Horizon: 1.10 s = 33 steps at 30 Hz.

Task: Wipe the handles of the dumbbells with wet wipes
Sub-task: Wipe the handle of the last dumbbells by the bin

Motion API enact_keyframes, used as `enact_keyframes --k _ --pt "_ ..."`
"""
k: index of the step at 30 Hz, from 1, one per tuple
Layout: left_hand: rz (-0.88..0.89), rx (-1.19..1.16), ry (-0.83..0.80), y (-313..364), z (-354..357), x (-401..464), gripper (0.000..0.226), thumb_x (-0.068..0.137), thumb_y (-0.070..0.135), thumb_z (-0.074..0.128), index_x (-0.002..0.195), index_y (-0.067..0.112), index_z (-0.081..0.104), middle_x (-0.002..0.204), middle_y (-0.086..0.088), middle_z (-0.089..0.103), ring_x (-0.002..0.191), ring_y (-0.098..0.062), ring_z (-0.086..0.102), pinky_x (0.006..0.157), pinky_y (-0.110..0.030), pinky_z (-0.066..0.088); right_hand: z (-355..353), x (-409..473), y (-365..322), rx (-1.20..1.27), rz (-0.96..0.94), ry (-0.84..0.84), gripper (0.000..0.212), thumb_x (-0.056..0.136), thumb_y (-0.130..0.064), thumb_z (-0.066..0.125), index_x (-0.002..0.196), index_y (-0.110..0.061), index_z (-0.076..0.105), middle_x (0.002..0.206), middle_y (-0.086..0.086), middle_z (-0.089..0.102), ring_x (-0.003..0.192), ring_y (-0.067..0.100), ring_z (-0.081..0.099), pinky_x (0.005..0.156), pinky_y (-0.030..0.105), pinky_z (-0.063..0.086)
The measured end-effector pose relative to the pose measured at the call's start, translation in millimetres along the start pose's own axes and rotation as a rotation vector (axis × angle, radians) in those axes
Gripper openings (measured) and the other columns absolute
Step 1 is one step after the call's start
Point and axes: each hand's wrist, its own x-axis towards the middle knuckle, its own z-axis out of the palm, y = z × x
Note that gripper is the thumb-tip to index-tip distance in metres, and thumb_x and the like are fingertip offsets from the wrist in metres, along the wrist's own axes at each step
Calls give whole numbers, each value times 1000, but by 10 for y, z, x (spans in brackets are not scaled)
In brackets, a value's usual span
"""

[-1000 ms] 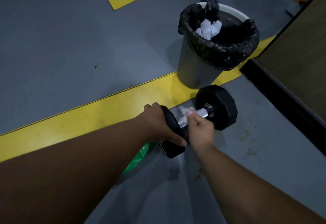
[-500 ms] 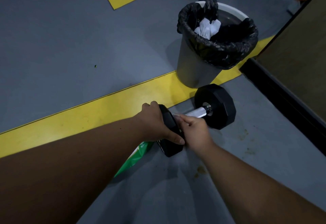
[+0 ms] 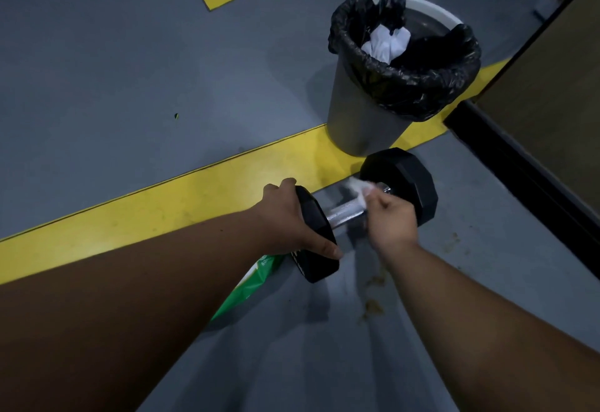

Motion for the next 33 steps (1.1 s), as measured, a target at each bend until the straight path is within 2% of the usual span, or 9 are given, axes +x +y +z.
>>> enact_keyframes --k 4,8,11,17,22,26,29,31,33 --pt "-6 -12 -6 -8 1 2 137 34 63 96 145 22 28 132 -1 36 116 -23 46 98 -44 53 195 -196 -38 274 118 -74 19 101 -28 60 112 -35 74 60 -8 61 47 10 52 49 22 45" --pt "4 -10 -6 -15 9 27 142 30 67 95 146 22 27 131 -2 37 115 -23 48 97 -44 54 243 -356 -6 171 -29 -329 17 98 -25 65 98 -35 78 92 -10 77 83 4 71 79 26 58" --pt "6 -9 -16 -7 -6 13 136 35 65 95 145 21 28 131 -2 36 115 -23 46 97 -44 54 48 -74 -36 96 26 -141 20 100 -32 62 113 -26 76 60 -7 65 48 6 54 48 18 45" --pt "-113 -10 -179 52 -157 27 117 53 60 93 144 28 27 134 -5 38 116 -33 50 76 -52 61 228 -57 -7 300 129 58 23 102 -28 59 120 -29 72 64 -7 59 42 8 46 45 20 40" --pt "-123 -97 -207 45 -181 -8 115 53 45 98 143 29 28 130 -2 45 110 -32 56 71 -53 63 279 -272 43 73 -86 -314 22 100 -29 61 114 -24 77 94 -8 78 88 3 71 84 28 57" --pt "-112 -133 -197 3 -172 1 107 46 49 99 132 27 39 123 2 52 106 -27 58 71 -51 63 60 58 -4 33 29 -99 24 100 -33 60 117 -26 75 61 -4 65 52 9 57 53 23 45" --pt "-72 -98 -172 -14 -121 -5 108 41 54 99 128 27 40 118 3 52 100 -23 59 63 -42 63 136 58 51 224 117 44 26 100 -35 60 121 -30 73 72 -5 64 59 12 57 60 27 46" --pt "-30 -93 -126 -21 -89 -1 107 35 57 98 122 25 44 115 2 53 96 -21 60 52 -33 57 266 -168 90 245 59 -39 22 101 -32 60 118 -31 74 84 -8 71 70 9 65 66 26 52" --pt "19 -81 -71 -39 -44 1 110 28 64 96 118 24 46 114 1 52 97 -18 58 61 -34 57 296 -371 151 209 -31 -210 19 100 -29 62 112 -30 76 111 -8 74 101 3 69 90 24 55"
